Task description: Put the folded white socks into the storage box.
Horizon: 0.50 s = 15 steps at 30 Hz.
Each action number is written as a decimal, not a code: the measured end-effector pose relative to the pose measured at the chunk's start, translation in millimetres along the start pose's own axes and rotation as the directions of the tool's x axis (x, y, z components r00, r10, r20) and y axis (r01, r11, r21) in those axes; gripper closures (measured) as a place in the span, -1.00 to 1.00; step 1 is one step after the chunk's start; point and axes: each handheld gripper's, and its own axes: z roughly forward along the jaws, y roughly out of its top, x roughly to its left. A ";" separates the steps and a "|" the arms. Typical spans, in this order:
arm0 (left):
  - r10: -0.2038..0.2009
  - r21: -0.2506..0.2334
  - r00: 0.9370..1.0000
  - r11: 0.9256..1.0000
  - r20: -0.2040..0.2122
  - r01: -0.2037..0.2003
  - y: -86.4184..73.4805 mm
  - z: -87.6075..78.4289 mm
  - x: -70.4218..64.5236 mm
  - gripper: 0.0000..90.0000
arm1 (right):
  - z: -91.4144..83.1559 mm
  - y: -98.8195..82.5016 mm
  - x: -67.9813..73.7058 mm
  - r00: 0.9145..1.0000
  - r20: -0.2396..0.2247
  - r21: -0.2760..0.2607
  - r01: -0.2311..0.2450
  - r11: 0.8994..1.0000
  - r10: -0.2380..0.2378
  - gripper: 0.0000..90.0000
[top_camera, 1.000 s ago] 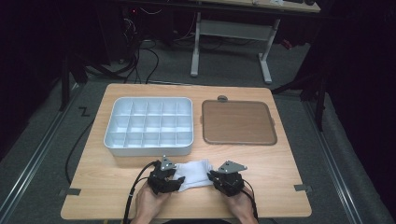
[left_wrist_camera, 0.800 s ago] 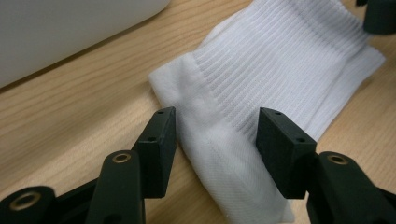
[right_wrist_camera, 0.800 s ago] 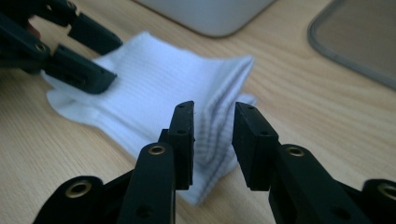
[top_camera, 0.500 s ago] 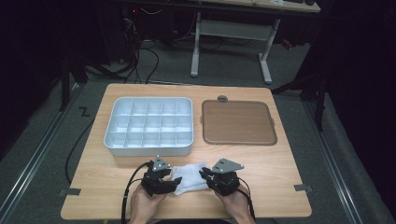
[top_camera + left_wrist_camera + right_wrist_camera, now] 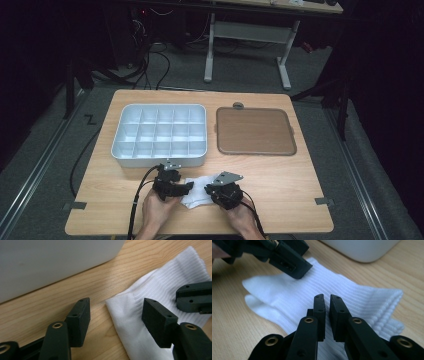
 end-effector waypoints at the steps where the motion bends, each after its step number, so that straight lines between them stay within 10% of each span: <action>1: 0.003 -0.001 1.000 1.000 0.000 -0.003 -0.2 0.4 -0.2 -0.11 | -0.5 -0.7 -0.2 1.000 0.001 0.003 -0.004 1.000 0.004 0.88; 15: 0.061 0.023 0.998 0.998 0.025 -0.061 -4.2 3.8 -6.4 0.25 | 0.8 -4.1 2.0 1.000 0.017 -0.003 0.020 1.000 -0.020 0.88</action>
